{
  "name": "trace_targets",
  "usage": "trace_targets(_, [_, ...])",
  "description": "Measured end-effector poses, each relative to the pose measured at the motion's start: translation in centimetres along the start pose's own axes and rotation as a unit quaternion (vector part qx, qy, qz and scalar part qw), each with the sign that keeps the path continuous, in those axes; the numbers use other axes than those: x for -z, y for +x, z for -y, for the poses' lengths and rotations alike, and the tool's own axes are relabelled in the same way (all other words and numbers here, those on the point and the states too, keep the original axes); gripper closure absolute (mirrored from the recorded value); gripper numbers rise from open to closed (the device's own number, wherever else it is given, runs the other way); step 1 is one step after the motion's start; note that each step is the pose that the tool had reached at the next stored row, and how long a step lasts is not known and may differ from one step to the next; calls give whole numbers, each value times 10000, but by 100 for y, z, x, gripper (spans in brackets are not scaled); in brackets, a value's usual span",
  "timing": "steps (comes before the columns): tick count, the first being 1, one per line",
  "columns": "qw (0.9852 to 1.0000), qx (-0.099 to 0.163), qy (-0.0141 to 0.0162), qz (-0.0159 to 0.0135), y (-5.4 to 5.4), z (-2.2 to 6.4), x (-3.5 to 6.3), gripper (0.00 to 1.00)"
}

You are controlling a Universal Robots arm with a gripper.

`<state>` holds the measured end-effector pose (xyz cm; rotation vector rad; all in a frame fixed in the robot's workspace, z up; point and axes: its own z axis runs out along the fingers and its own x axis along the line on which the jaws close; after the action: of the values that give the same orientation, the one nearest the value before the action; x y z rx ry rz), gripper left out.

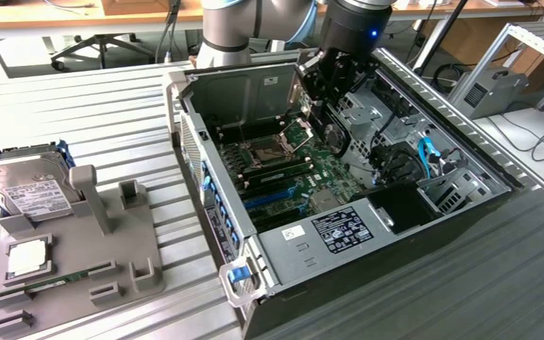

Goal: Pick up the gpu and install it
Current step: 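Insert the gpu into the slot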

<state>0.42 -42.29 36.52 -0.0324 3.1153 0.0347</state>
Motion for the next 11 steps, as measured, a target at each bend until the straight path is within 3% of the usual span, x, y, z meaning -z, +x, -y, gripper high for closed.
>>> trace_targets(11, [9999,139,-4,-3,0,0,0,74])
